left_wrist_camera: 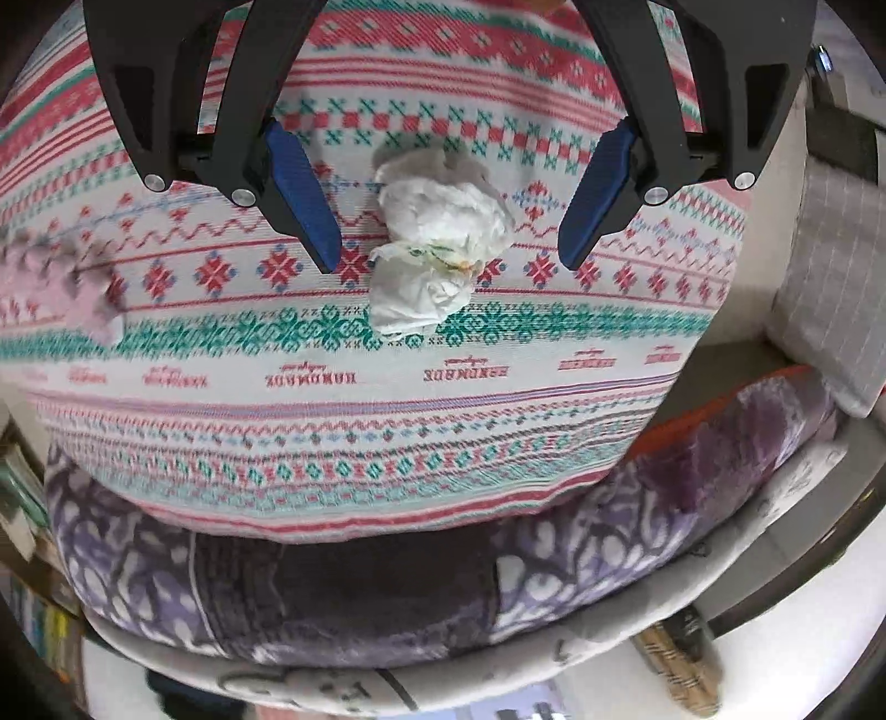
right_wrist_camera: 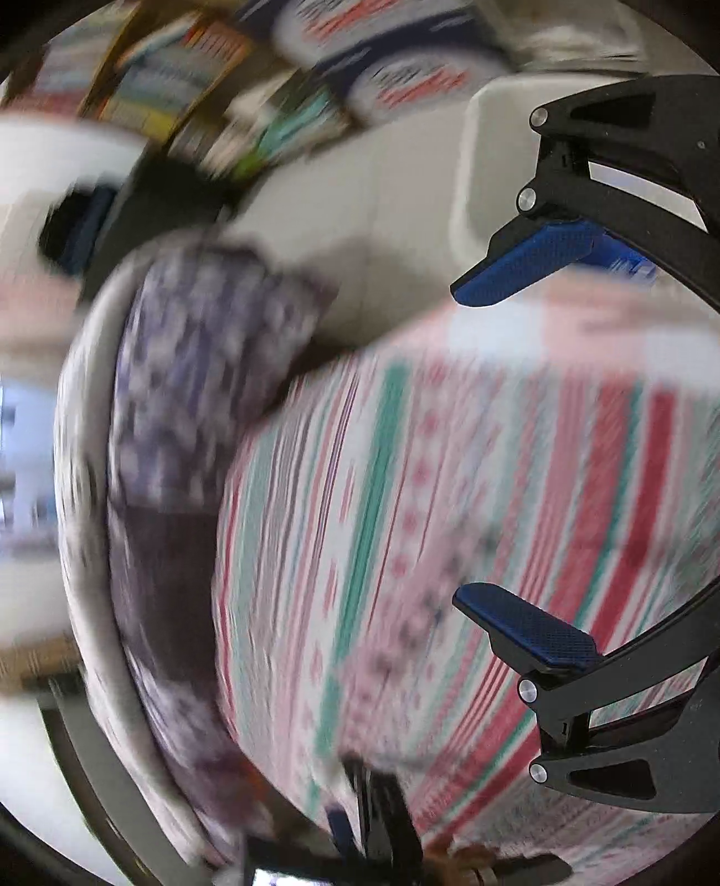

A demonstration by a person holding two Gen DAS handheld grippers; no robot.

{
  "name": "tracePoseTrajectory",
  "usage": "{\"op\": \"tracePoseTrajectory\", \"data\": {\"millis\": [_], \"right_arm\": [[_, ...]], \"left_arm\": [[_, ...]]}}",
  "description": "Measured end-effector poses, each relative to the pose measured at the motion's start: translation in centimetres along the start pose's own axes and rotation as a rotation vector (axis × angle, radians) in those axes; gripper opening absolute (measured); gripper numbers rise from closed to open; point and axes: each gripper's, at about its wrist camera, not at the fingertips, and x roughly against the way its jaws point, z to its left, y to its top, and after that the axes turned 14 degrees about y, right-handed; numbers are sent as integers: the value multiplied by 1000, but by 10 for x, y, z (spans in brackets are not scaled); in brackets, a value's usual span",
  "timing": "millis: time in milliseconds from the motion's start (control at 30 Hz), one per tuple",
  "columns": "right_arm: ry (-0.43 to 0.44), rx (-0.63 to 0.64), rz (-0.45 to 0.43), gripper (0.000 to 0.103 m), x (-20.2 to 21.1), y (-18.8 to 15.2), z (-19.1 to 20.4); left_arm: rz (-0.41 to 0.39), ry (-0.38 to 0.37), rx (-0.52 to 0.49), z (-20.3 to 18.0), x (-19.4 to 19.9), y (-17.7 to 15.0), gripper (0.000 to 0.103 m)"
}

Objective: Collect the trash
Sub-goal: 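Grasp the white tissue wad with left tool while right tool grasps a pink foam strip, then carry both items over the wastebasket and open both tools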

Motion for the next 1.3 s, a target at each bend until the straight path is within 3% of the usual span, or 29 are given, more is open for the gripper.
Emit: {"op": "tracePoseTrajectory", "data": {"millis": [200,300,367,433,467,500,667,833,1067,1300], "right_arm": [[51,203,133,91,-56,24,46],[53,268,202,83,-77,23,56],[73,268,214,74,-82,22,58],[126,203,213,50,-79,25,52],[113,183,204,33,-76,25,51],[123,160,208,22,-73,25,48],[117,95,196,21,-54,8,46],[121,-8,129,21,-22,-15,46],[100,-34,42,21,38,-36,69],[102,-39,-42,21,97,-44,83]], "left_arm": [[-17,-79,-12,3,-9,3,76],[-32,-128,-37,1,-6,2,61],[-35,-154,-56,-1,-4,2,44],[-39,-145,-68,-3,-1,0,36],[-38,-146,-65,-2,0,-2,34],[-34,-150,-56,0,0,-3,34],[39,-182,34,21,5,-16,32],[88,-184,86,42,31,-38,32],[56,-160,143,75,103,-65,32],[2,-168,207,79,162,-81,32]]}}
